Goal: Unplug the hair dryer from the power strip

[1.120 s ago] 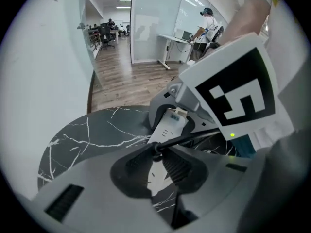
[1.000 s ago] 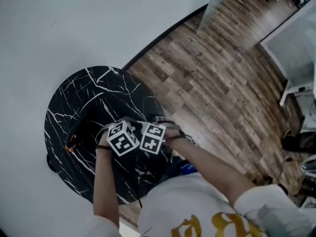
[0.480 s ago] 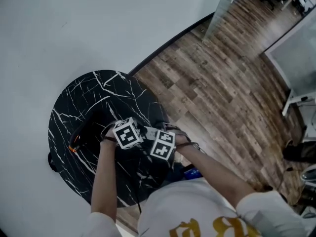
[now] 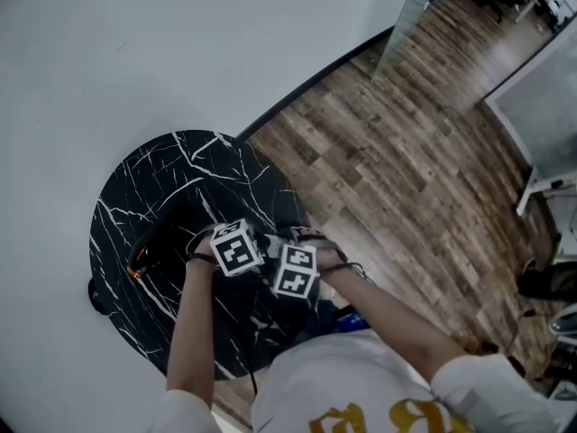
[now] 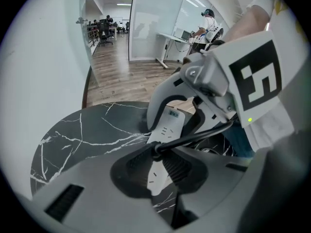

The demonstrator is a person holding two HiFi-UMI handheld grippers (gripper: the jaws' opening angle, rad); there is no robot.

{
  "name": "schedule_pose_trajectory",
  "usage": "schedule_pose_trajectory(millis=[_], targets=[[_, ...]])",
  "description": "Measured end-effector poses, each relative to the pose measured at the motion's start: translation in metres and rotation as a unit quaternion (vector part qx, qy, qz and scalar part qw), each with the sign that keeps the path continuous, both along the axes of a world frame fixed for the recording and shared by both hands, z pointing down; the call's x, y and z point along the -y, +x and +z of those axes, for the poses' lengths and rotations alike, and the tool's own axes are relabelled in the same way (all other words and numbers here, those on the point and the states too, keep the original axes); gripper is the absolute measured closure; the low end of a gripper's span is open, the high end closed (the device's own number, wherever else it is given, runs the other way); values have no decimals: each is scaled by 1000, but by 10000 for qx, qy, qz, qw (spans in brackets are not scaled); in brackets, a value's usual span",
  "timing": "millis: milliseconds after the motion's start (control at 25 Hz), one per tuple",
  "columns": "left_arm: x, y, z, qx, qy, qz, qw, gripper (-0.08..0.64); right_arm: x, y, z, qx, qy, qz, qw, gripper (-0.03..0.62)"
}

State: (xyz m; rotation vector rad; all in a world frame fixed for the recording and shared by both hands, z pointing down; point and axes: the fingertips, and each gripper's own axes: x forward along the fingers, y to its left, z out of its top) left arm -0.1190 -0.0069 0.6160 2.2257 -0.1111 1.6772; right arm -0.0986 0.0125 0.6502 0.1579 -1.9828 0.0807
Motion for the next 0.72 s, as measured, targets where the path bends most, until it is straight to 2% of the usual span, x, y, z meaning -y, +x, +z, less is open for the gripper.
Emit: schedule_pose_trajectory(millis=[120, 240, 360, 480, 640, 720], targets=[[1, 2, 0, -31, 48, 10, 10000, 499, 0, -1, 3, -95, -206, -47, 9997, 324], [-1, 0, -1, 62, 103, 125, 9998, 499, 0, -2, 4, -225, -120, -34, 9997, 325], [-1, 0, -3, 183, 343, 208, 9990, 502, 0, -3, 5, -311, -154, 10, 9994, 325], [-5, -1, -2, 141, 544, 76, 9984, 503, -1, -2, 6, -346, -96, -13, 9994, 325], [-1, -3, -5, -14, 104, 63, 9999, 503, -2, -3, 6, -341, 33, -137, 9993, 325], [10, 1, -10, -174, 42, 83, 9998, 503, -2, -4, 6, -333, -27, -119, 9994, 325]])
